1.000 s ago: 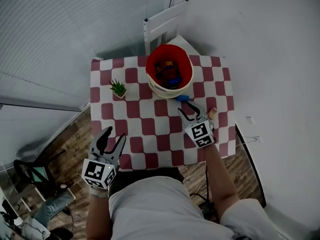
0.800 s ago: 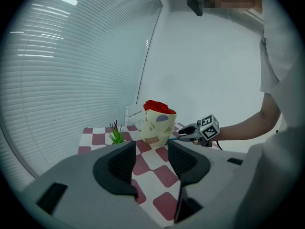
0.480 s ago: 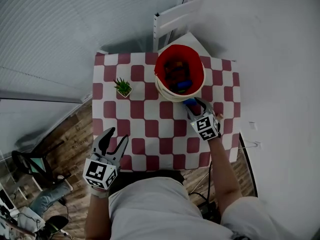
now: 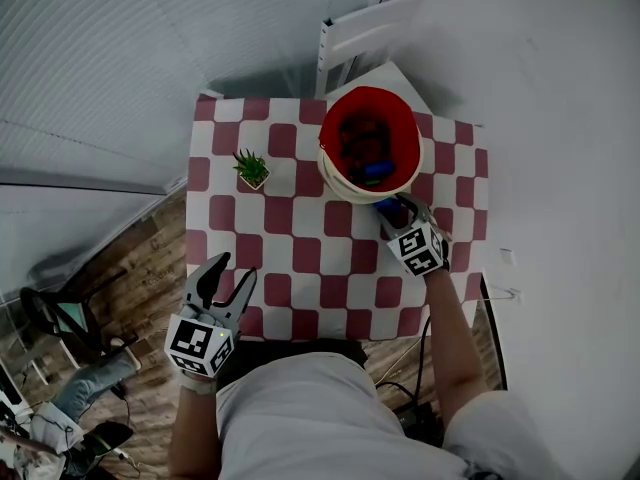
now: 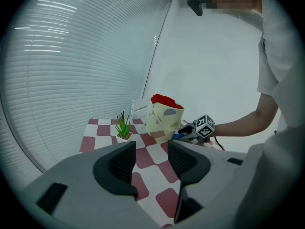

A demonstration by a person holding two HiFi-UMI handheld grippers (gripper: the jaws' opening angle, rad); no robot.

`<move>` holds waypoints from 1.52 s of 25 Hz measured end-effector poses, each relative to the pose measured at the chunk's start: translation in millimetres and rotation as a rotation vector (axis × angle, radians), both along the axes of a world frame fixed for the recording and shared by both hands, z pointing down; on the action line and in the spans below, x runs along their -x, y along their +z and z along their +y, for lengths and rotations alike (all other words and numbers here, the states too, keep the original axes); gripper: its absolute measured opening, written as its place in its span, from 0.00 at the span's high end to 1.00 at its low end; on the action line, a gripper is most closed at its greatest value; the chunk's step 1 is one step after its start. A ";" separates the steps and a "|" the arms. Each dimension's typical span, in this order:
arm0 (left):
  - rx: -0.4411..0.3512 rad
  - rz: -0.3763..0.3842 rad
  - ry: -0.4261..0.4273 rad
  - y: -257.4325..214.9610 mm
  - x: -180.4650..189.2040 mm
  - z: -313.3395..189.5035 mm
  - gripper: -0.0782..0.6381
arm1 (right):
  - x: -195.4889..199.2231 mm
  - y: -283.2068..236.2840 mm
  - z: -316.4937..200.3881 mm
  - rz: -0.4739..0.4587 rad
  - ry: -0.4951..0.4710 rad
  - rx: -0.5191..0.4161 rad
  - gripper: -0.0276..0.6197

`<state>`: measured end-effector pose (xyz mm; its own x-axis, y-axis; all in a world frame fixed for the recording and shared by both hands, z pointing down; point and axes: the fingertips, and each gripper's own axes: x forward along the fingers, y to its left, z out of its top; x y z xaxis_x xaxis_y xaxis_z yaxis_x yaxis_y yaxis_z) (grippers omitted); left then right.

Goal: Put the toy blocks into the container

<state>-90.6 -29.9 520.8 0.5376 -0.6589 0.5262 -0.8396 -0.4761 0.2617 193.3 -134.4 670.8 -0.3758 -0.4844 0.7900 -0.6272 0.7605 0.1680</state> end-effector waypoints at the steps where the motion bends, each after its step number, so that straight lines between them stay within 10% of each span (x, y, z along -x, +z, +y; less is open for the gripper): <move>1: 0.000 0.000 -0.001 0.1 -0.1 0.9 0.63 | -0.9 1.7 0.3 0.029 -0.018 0.001 0.66; 22: -0.049 0.022 -0.025 -13.5 9.4 19.6 0.63 | 1.5 -17.3 28.8 -0.003 0.014 0.068 0.74; 38: -0.102 0.076 0.078 -37.3 -0.4 18.8 0.63 | 47.1 -137.2 46.4 -0.141 0.065 -0.117 0.74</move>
<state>-90.2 -11.0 483.5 0.6250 -0.6616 0.4144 -0.7786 -0.5664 0.2700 146.2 -88.1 533.6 -0.4436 -0.5967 0.6687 -0.6976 0.6983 0.1604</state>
